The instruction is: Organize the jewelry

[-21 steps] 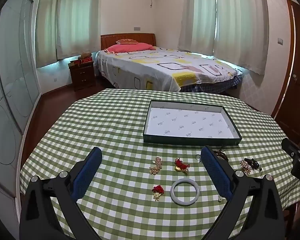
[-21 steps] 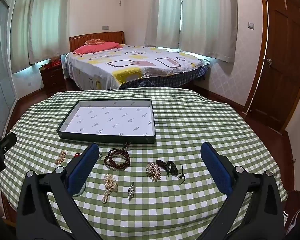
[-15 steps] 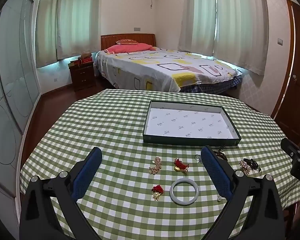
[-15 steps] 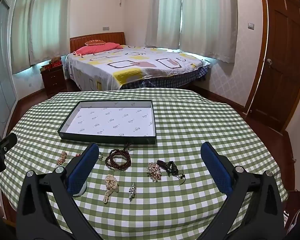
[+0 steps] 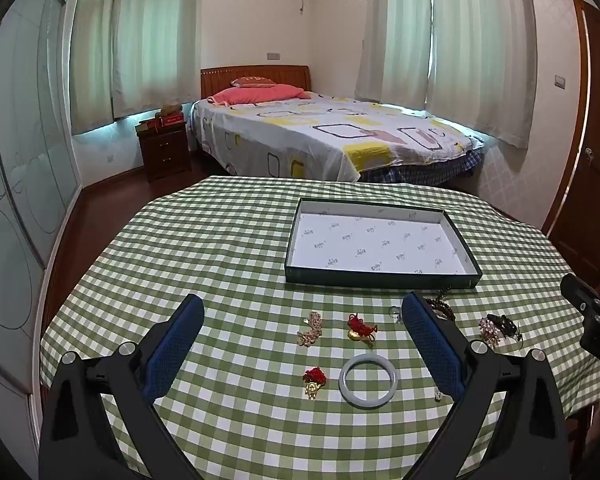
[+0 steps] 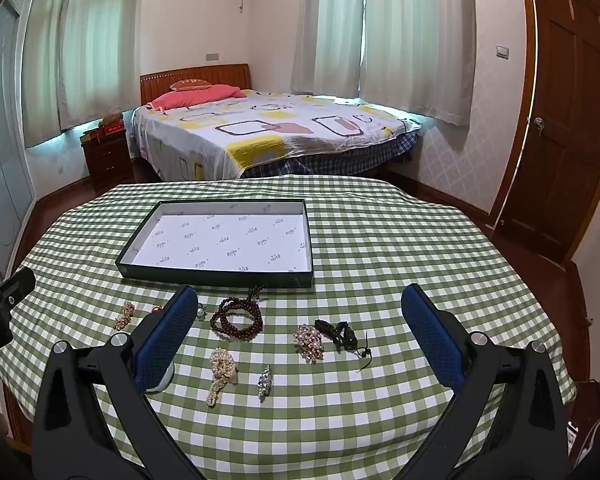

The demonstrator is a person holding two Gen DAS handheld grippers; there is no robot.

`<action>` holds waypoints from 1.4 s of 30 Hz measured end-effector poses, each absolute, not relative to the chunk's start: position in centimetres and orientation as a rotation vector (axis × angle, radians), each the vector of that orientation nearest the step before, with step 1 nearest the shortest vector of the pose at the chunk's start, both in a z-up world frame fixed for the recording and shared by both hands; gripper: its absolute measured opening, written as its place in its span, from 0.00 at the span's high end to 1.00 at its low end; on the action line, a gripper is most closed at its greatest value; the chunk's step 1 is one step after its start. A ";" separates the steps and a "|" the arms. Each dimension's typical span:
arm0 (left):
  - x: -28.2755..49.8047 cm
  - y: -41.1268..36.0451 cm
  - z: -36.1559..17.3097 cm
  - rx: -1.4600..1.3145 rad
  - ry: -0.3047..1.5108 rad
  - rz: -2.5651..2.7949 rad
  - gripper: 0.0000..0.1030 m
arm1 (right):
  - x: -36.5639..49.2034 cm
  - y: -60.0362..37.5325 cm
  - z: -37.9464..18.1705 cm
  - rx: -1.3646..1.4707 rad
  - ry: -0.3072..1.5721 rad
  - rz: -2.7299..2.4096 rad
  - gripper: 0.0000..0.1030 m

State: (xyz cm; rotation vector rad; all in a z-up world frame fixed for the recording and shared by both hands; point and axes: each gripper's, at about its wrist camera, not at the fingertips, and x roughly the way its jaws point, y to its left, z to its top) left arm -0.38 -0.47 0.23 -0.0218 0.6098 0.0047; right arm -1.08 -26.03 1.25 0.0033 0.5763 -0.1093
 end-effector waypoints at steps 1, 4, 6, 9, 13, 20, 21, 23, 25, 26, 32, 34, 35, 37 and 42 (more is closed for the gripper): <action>-0.5 -0.4 0.2 -0.022 0.609 0.006 0.07 | -1.1 -26.0 1.4 0.003 0.576 -0.110 0.04; -0.5 -0.3 0.2 -0.022 0.607 0.009 0.07 | -1.1 -26.0 1.3 0.002 0.577 -0.110 0.04; -0.4 -0.3 0.1 -0.024 0.608 0.012 0.07 | -1.1 -26.1 1.2 0.003 0.577 -0.109 0.04; -0.5 -0.3 0.2 -0.021 0.607 0.013 0.07 | -1.1 -26.0 1.3 0.003 0.578 -0.108 0.04; -0.4 -0.3 0.2 -0.015 0.608 0.012 0.07 | -1.1 -26.0 1.3 0.003 0.578 -0.109 0.04; -0.4 -0.2 0.1 -0.021 0.610 0.012 0.07 | -1.1 -26.0 1.3 0.002 0.575 -0.108 0.04; -0.4 -0.2 0.1 -0.025 0.610 0.011 0.07 | -1.1 -26.1 1.2 0.001 0.575 -0.109 0.04; -0.4 -0.1 0.1 -0.028 0.608 0.016 0.07 | -1.1 -26.1 1.2 0.001 0.575 -0.108 0.04; -0.4 0.0 0.1 -0.029 0.610 0.016 0.07 | -1.1 -26.1 1.2 0.001 0.575 -0.109 0.04; -0.4 0.0 0.1 -0.031 0.611 0.014 0.07 | -1.1 -26.1 1.2 0.001 0.575 -0.109 0.04; -0.6 -0.1 0.3 -0.027 0.602 0.008 0.07 | -1.2 -26.1 1.3 0.002 0.574 -0.109 0.04; -0.7 -0.1 0.4 -0.028 0.598 0.006 0.07 | -1.2 -26.0 1.3 0.001 0.573 -0.109 0.04; -0.7 -0.1 0.4 -0.029 0.596 0.005 0.07 | -1.2 -26.0 1.3 0.001 0.573 -0.109 0.04; -0.7 -0.1 0.5 -0.029 0.592 0.007 0.07 | -1.2 -26.0 1.3 0.001 0.573 -0.109 0.04; -0.8 0.0 0.6 -0.034 0.590 0.011 0.07 | -1.2 -26.0 1.3 0.002 0.572 -0.109 0.04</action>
